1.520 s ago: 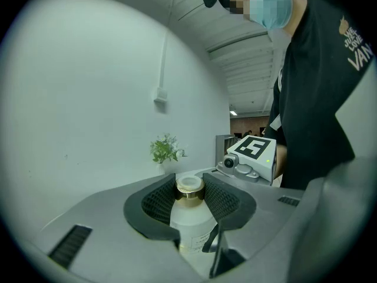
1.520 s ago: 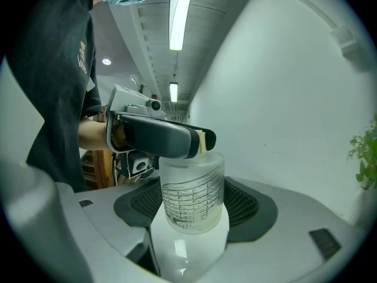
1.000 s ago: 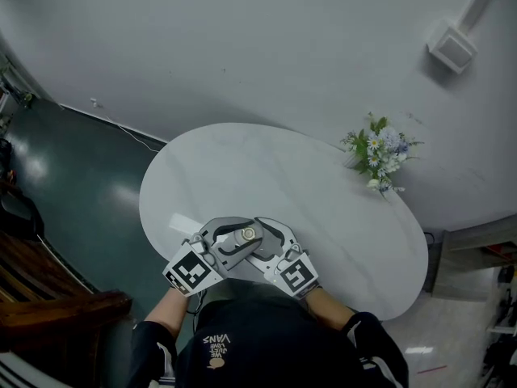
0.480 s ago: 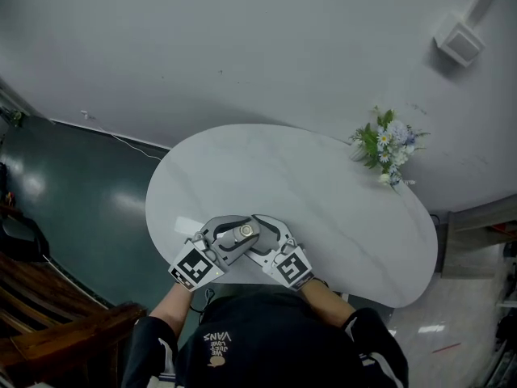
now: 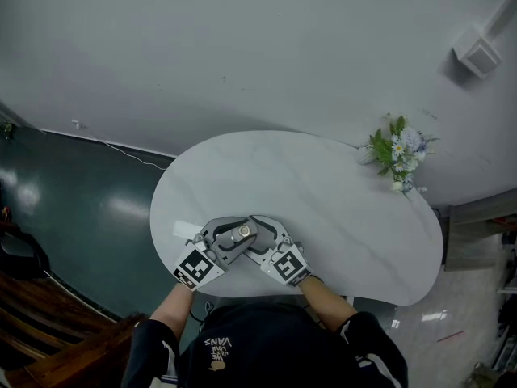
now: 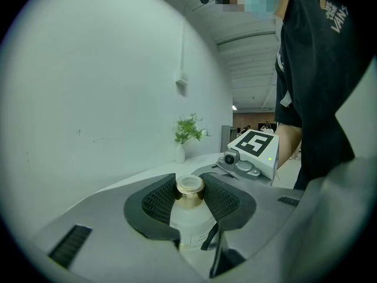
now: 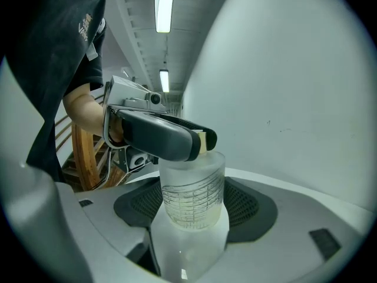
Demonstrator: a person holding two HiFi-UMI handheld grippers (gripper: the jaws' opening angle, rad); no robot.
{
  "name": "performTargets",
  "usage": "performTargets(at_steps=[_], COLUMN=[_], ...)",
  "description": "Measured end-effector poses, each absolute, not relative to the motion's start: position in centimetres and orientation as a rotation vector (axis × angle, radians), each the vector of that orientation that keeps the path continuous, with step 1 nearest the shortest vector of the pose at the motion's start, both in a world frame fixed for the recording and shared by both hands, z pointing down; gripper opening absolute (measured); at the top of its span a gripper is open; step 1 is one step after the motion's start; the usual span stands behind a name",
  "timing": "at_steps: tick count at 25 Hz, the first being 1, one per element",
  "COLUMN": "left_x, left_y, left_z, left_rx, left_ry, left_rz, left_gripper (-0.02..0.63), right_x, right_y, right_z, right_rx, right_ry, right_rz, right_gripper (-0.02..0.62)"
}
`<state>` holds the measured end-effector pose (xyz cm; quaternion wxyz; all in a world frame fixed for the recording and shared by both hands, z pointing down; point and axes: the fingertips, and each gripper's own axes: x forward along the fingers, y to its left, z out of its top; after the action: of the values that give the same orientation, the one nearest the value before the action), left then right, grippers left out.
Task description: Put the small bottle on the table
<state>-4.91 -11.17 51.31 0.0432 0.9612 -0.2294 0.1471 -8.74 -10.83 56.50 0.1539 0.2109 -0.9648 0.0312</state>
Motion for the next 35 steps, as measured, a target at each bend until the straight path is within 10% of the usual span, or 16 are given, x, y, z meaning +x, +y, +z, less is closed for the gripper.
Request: performTargets(at_steps=[35], left_x=[-9.3], left_y=[-27.4], left_z=[57.8], left_rx=[2.889], left_ry=[-0.783], left_rz=[0.486], left_gripper=[0.160], right_x=[-13.0], right_y=[-26.8], right_z=[63.0], right_rx=[0.555], right_ry=[-2.693], right_rz=[0.117], right_gripper=[0.279])
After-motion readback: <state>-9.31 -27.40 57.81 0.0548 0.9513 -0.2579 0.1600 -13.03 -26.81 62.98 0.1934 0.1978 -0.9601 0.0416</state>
